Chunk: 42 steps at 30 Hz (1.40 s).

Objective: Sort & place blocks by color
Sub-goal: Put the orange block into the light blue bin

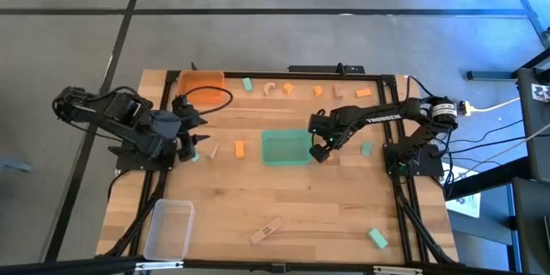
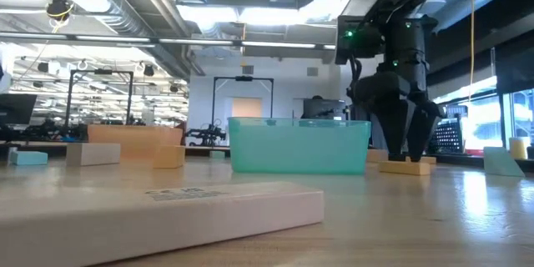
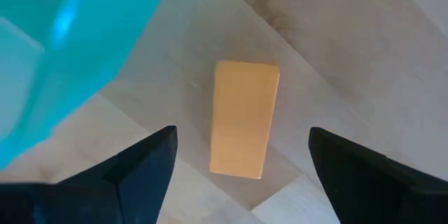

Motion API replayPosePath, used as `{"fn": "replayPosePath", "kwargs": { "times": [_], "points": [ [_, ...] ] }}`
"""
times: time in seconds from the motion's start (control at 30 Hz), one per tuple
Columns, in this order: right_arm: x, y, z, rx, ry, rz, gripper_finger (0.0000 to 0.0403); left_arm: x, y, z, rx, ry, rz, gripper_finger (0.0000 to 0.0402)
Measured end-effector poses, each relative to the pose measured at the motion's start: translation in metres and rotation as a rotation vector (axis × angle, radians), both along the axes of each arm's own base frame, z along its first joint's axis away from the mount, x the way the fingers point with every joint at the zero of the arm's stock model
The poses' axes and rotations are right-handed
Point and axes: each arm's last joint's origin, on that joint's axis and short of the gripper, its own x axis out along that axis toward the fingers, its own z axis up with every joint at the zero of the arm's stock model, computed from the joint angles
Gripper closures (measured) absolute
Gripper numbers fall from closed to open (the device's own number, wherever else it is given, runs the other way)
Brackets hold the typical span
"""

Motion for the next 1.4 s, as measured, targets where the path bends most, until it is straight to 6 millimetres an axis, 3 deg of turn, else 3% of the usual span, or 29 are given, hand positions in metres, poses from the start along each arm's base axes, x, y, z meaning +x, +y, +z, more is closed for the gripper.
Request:
{"fn": "replayPosePath", "kwargs": {
  "times": [0.37,0.5,0.67,0.83,1.03,1.4],
  "points": [
    [0.006,0.006,-0.027,-0.024,0.114,0.024,0.0087,0.0,0.001,0.0,0.007,-0.001,-0.002,0.02],
    [0.005,0.005,-0.027,-0.033,0.117,0.003,0.0142,0.0,0.001,0.0,0.007,-0.001,-0.002,0.02],
    [0.005,0.005,-0.026,-0.039,0.112,-0.003,0.0266,0.0,0.001,0.0,0.007,-0.001,-0.002,0.02],
    [0.004,0.005,-0.024,-0.04,0.104,0.019,0.0277,0.0,0.001,0.0,0.008,-0.001,-0.002,0.02],
    [0.006,0.001,-0.005,-0.027,0.122,0.029,0.0277,0.0,0.001,0.0,0.008,-0.001,-0.003,0.02],
    [0.022,-0.003,0.061,-0.035,0.058,0.111,0.0277,0.0,0.001,0.0,0.014,0.001,-0.008,0.02]
  ]
}}
